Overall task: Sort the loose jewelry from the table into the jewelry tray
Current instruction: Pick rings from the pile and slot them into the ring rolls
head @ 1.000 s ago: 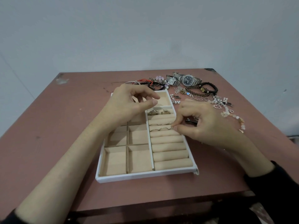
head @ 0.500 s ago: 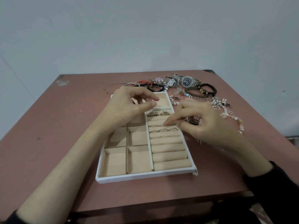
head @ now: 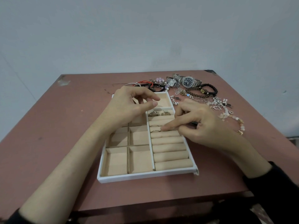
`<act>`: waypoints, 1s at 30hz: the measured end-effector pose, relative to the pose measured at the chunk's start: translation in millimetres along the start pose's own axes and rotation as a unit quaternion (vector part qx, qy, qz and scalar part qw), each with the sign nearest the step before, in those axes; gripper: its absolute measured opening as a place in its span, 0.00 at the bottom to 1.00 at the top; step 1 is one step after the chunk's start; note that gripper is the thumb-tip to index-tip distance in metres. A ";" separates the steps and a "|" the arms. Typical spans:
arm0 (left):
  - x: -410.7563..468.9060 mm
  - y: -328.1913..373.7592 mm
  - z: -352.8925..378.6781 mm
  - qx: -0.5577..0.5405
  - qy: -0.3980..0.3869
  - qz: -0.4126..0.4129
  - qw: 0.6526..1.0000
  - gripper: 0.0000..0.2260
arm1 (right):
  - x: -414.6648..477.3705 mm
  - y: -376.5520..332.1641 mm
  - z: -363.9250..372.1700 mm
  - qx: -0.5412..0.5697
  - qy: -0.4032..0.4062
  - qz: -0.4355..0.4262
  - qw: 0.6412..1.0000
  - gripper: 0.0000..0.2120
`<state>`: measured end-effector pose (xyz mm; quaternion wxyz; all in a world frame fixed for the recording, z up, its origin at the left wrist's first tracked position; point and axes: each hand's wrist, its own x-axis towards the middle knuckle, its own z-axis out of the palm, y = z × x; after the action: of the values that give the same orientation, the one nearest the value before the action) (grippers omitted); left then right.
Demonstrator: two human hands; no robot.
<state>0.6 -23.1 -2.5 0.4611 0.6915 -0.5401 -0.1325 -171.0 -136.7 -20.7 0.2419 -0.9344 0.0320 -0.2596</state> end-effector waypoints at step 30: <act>85.4 23.2 63.3 0.188 -0.148 0.028 0.971 0.05 | 24.4 84.0 -53.4 -0.214 -0.011 0.296 0.931 0.08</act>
<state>-24.5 -128.4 8.4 0.2412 0.7232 -0.6367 -0.1160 -171.1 -238.4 -8.6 0.1022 -0.9147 0.3597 -0.1531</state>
